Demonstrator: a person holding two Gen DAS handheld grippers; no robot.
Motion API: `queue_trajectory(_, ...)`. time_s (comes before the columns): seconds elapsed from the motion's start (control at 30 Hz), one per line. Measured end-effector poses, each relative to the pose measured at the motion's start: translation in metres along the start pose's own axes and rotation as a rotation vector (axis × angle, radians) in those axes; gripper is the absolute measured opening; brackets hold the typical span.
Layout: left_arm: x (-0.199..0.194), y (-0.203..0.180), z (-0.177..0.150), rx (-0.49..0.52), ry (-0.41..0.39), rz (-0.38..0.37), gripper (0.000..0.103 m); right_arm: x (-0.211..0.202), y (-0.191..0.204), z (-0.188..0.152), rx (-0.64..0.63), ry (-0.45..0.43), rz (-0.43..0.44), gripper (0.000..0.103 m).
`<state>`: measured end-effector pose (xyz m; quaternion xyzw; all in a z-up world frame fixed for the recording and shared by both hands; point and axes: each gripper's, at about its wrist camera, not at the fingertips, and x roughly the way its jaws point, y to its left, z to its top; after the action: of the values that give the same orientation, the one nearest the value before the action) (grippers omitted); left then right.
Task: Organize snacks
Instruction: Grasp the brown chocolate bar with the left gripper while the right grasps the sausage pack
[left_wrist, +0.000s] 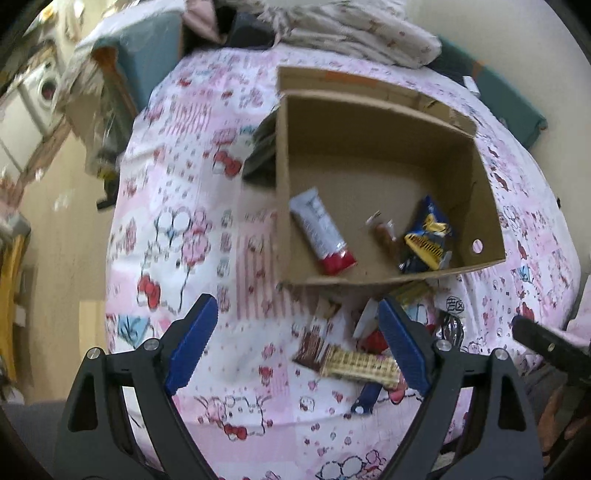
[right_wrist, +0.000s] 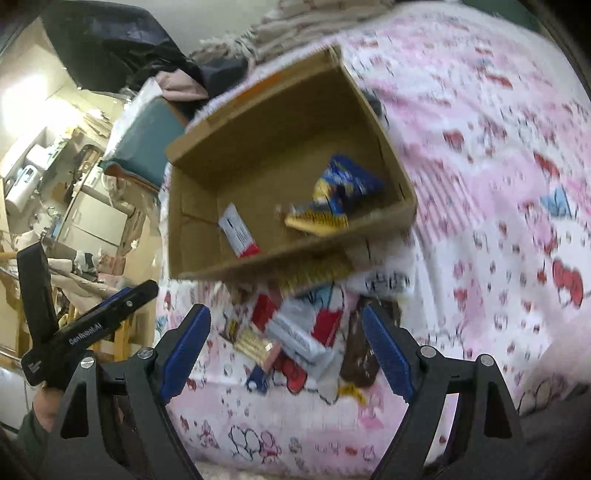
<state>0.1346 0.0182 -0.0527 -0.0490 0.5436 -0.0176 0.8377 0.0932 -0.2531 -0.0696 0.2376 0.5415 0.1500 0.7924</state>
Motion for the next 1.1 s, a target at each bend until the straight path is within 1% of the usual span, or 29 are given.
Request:
queue_trajectory(0.13, 0.021, 0.018, -0.002, -0.098, 0.077, 0.014, 0.085, 0.007, -0.011, 0.0, 0.066, 0.026, 0.007, 0.087)
queue_trajectory(0.2, 0.031, 0.024, -0.004, -0.133, 0.112, 0.007, 0.079, 0.01, -0.016, 0.001, 0.106, 0.027, 0.016, 0.087)
queue_trajectory(0.27, 0.042, 0.026, -0.007, -0.14, 0.152, 0.004, 0.068, 0.013, -0.019, 0.003, 0.128, 0.03, 0.013, 0.087)
queue_trajectory(0.3, 0.049, 0.024, -0.009, -0.138, 0.176, 0.0, 0.066, 0.014, -0.02, 0.004, 0.132, 0.03, 0.014, 0.087)
queue_trajectory(0.33, 0.056, 0.023, -0.01, -0.132, 0.199, -0.009, 0.063, 0.015, -0.021, 0.004, 0.135, 0.032, 0.013, 0.087)
queue_trajectory(0.37, 0.066, 0.018, -0.012, -0.118, 0.228, -0.015, 0.062, 0.016, -0.021, 0.005, 0.137, 0.034, 0.013, 0.087)
queue_trajectory(0.43, 0.081, 0.008, -0.013, -0.085, 0.26, -0.013, 0.062, 0.017, -0.023, 0.006, 0.142, 0.035, 0.014, 0.087)
queue_trajectory(0.57, 0.113, -0.02, -0.018, 0.028, 0.32, 0.009, 0.061, 0.019, -0.026, 0.008, 0.164, 0.043, 0.03, 0.087)
queue_trajectory(0.6, 0.117, -0.023, -0.018, 0.044, 0.325, 0.016, 0.059, 0.019, -0.027, 0.008, 0.166, 0.042, 0.029, 0.087)
queue_trajectory(0.63, 0.122, -0.028, -0.02, 0.066, 0.337, 0.025, 0.052, 0.018, -0.029, 0.008, 0.168, 0.04, 0.026, 0.087)
queue_trajectory(0.67, 0.127, -0.031, -0.022, 0.083, 0.348, 0.035, 0.041, 0.017, -0.03, 0.008, 0.171, 0.038, 0.023, 0.087)
queue_trajectory(0.7, 0.129, -0.033, -0.024, 0.099, 0.35, 0.054, 0.033, 0.016, -0.032, 0.008, 0.175, 0.037, 0.021, 0.087)
queue_trajectory(0.73, 0.128, -0.035, -0.025, 0.123, 0.339, 0.072, 0.011, 0.016, -0.034, 0.008, 0.182, 0.036, 0.016, 0.087)
queue_trajectory(0.8, 0.125, -0.039, -0.027, 0.162, 0.337, 0.073, 0.012, 0.016, -0.039, 0.008, 0.2, 0.037, 0.003, 0.087)
queue_trajectory(0.87, 0.115, -0.036, -0.027, 0.141, 0.318, 0.078, 0.012, 0.018, -0.044, 0.008, 0.217, 0.046, -0.019, 0.087)
queue_trajectory(0.93, 0.105, -0.032, -0.028, 0.111, 0.308, 0.075, 0.012, 0.025, -0.047, 0.007, 0.224, 0.073, -0.054, 0.087)
queue_trajectory(1.07, 0.077, -0.015, -0.031, 0.027, 0.289, 0.046, 0.012, 0.05, -0.053, 0.003, 0.224, 0.17, -0.136, 0.087)
queue_trajectory(1.1, 0.071, -0.013, -0.031, 0.015, 0.283, 0.045, 0.012, 0.06, -0.055, 0.0, 0.227, 0.212, -0.154, 0.087)
